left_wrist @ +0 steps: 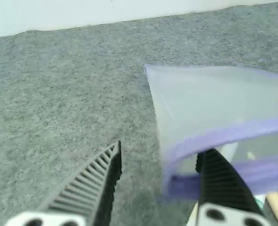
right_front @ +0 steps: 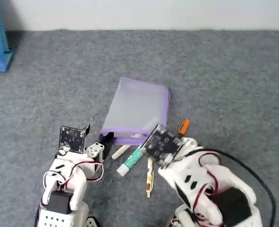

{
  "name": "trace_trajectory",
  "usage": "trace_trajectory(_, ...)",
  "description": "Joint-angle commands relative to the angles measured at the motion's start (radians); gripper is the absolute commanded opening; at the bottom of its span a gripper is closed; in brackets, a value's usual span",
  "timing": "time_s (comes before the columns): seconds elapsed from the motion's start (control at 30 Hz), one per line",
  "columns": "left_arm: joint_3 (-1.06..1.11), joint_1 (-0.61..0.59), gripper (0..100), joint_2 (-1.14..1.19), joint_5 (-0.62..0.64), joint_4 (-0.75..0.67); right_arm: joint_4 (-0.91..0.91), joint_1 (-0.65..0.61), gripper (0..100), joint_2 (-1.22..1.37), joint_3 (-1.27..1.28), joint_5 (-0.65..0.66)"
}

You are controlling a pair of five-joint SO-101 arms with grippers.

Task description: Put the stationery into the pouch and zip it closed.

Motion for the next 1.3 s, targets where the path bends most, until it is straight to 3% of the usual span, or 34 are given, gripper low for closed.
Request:
trace_trajectory(0.0, -0.012, 0.003, 25, -0.014, 0.014, -0.025, 0.018, -0.044, 0.9, -0.019, -0.012, 0.005)
trace_trajectory(0.33, -0.012, 0.003, 24, -0.014, 0.014, -0.025, 0.11, -0.048, 0.9, -0.044, -0.091, 0.009)
trace_trajectory(0.6, -0.016, 0.002, 3, -0.015, -0.023, -0.025, 0.114, -0.044, 0.9, -0.041, -0.098, 0.011)
trace_trajectory(0.73, -0.025, -0.009, 1, -0.015, -0.037, -0.015, 0.107, -0.031, 0.9, -0.035, -0.097, 0.011)
trace_trajectory(0.93, -0.186, -0.133, 1, -0.015, -0.034, 0.176, 0.01, 0.113, 0.9, -0.033, -0.025, 0.04)
trace_trajectory(1.17, -0.282, -0.146, 1, -0.015, -0.035, 0.336, -0.116, 0.143, 1.8, -0.031, 0.063, -0.006)
trace_trajectory(1.27, -0.302, -0.146, 1, -0.015, -0.035, 0.356, -0.104, 0.143, 12.6, -0.031, 0.06, -0.08)
